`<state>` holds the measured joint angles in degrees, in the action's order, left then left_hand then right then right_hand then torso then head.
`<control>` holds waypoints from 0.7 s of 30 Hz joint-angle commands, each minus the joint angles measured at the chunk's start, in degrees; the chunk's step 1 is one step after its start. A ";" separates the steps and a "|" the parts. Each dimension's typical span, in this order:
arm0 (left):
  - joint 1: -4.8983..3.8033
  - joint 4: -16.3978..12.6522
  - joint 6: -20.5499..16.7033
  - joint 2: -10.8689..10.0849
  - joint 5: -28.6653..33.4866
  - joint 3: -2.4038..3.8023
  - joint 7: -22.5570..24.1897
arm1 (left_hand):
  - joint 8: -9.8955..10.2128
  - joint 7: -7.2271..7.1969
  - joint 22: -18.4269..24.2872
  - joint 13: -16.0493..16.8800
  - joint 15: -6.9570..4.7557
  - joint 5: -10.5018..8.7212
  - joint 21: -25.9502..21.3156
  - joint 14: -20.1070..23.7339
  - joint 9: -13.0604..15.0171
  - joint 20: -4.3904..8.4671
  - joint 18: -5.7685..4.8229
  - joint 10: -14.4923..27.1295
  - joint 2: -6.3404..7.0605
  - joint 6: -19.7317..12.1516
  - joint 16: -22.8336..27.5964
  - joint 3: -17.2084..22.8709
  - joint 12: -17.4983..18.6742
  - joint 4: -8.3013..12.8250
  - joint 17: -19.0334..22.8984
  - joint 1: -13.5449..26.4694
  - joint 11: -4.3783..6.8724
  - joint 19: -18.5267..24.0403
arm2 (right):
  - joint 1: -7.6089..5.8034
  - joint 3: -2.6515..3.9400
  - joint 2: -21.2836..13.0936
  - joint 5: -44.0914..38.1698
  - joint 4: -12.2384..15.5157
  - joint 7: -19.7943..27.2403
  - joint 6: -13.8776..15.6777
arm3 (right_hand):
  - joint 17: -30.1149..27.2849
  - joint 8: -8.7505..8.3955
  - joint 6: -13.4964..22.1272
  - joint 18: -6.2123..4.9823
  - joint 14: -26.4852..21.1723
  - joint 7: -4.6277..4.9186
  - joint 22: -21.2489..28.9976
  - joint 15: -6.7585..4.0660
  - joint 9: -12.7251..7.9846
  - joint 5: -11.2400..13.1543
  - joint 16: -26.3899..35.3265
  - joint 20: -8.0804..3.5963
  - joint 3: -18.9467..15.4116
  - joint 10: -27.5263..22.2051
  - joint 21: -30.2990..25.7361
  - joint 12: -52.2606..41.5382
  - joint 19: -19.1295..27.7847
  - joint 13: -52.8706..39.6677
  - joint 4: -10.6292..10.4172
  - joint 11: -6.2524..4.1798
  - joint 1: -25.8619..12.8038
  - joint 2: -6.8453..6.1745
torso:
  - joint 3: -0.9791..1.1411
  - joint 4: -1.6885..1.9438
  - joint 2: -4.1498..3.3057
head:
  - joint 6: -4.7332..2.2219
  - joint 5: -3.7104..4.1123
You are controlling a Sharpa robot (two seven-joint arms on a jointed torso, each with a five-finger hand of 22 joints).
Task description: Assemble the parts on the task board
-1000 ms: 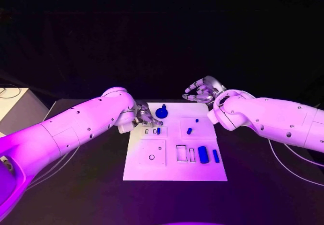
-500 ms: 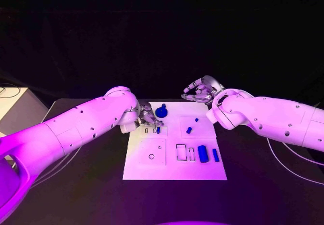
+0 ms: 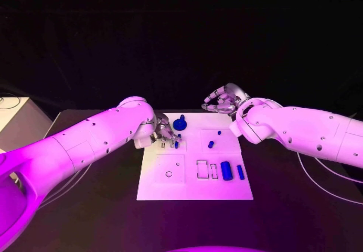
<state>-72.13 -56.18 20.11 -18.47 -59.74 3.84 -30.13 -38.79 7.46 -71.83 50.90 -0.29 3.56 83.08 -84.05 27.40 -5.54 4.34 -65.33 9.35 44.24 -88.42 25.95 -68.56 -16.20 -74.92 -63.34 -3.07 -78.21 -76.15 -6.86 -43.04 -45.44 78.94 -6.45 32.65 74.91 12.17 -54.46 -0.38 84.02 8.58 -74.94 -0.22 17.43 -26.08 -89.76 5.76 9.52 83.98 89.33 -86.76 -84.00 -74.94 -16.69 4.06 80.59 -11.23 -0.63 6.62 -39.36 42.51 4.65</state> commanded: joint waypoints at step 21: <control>0.03 0.97 1.73 1.07 0.14 -0.34 0.01 | -0.68 -0.31 -0.06 -0.34 -0.26 -0.17 0.25 -4.55 0.60 0.13 -0.47 0.29 0.20 0.22 -0.17 1.04 0.57 0.06 -11.75 -1.17 0.16 -0.31 | 0.09 0.02 0.46 -0.76 -0.27 0.12 -0.93 | 14.82 0.07 0.37 0.12 5.90 0.11 -14.41 -0.06 0.14 -0.27 -0.12 -0.21 0.36 2.83 -0.35 0.23 -5.56 -12.18 0.05 -0.12 -0.90 0.07 | -0.01 0.12 -0.02 | 0.44 0.12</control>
<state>-72.09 -55.31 20.85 -17.61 -59.99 3.50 -30.19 -39.27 7.46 -71.89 50.62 -0.29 3.56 83.08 -84.04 27.98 -5.54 4.35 -65.33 9.53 44.24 -88.42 26.82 -68.27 -16.12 -74.92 -64.22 -3.07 -78.21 -76.09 -6.87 -42.62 -45.56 78.69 -6.49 32.57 74.90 12.17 -54.46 -0.39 84.02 8.58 -74.92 -0.22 17.48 -26.08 -89.76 5.76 9.52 83.98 89.33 -86.76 -84.00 -74.92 -16.69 4.06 80.15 -11.24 -0.66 6.69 -39.38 42.86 4.76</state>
